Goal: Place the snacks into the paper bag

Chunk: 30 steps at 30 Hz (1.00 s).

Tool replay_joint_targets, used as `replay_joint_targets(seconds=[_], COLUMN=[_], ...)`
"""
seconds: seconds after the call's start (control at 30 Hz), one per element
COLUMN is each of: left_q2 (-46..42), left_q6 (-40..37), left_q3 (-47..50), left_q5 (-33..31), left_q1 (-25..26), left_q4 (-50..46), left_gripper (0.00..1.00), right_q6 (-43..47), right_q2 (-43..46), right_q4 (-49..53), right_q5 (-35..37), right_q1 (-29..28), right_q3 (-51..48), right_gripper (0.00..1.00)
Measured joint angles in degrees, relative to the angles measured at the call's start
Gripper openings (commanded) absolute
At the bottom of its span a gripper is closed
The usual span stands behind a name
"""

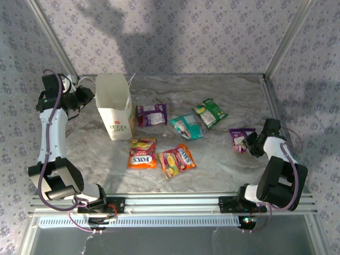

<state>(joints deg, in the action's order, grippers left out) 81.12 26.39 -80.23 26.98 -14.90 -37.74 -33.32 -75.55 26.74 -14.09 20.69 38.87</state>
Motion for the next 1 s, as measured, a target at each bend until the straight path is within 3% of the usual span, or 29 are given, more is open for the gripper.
replay_joint_targets(seconds=[1.0], left_q2=[0.0], left_q6=[0.0], left_q3=[0.0], left_q5=[0.0], left_q1=[0.0], left_q4=[0.0], left_gripper=[0.2], right_q6=[-0.9], right_q2=[5.3], right_q4=[19.1], right_q5=[15.3], right_q1=[-18.6], right_q3=[15.5], right_gripper=[0.27])
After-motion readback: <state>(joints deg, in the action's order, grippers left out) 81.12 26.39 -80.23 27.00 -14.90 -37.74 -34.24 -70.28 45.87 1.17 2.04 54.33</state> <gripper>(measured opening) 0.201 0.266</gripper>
